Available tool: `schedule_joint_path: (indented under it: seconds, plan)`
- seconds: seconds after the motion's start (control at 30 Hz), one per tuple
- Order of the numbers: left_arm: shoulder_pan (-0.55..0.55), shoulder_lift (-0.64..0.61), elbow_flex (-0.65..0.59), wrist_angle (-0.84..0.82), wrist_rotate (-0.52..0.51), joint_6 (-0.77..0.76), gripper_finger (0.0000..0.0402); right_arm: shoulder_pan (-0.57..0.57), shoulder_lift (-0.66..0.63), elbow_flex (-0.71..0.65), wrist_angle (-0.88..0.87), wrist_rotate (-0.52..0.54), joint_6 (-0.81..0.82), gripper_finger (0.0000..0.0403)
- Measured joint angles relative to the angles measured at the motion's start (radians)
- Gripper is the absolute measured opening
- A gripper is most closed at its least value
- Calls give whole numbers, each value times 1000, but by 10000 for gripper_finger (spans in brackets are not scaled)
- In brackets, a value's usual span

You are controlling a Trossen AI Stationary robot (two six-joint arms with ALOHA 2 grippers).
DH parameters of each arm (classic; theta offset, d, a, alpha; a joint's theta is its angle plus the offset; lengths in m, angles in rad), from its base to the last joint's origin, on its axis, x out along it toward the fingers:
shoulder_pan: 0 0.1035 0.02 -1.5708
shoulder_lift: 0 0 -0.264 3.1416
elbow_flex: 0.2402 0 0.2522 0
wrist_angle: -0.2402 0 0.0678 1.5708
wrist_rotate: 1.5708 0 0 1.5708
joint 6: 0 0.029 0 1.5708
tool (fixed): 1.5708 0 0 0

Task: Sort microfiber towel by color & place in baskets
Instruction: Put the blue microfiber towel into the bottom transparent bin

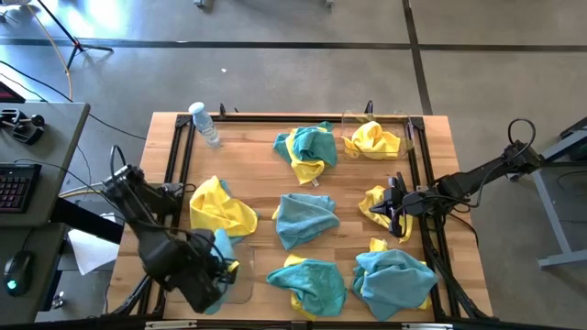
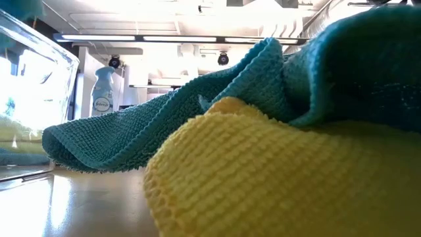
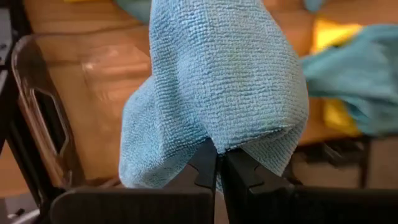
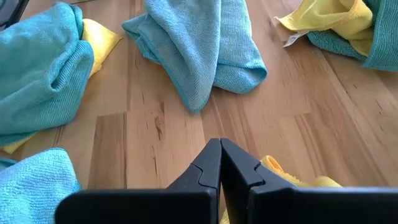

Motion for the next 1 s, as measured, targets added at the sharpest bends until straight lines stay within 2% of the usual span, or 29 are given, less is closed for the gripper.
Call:
schedule_joint_path:
  seconds: [0.3,0.47,0.6,0.7,0.83,1.0]
  plan:
    - [0,143,-78,1,31,20,0,0,0,0,3,0,72,0]
    - [-2,227,-83,1,48,85,0,0,0,0,3,0,113,0]
    - [-2,275,-83,10,90,72,0,0,0,0,4,0,153,0]
    - [-10,297,-93,72,94,34,0,0,0,0,5,1,186,0]
    - [-26,290,-197,249,121,1,0,0,0,0,6,5,225,0]
    - [-24,279,-276,332,159,-21,0,0,0,0,13,14,255,0]
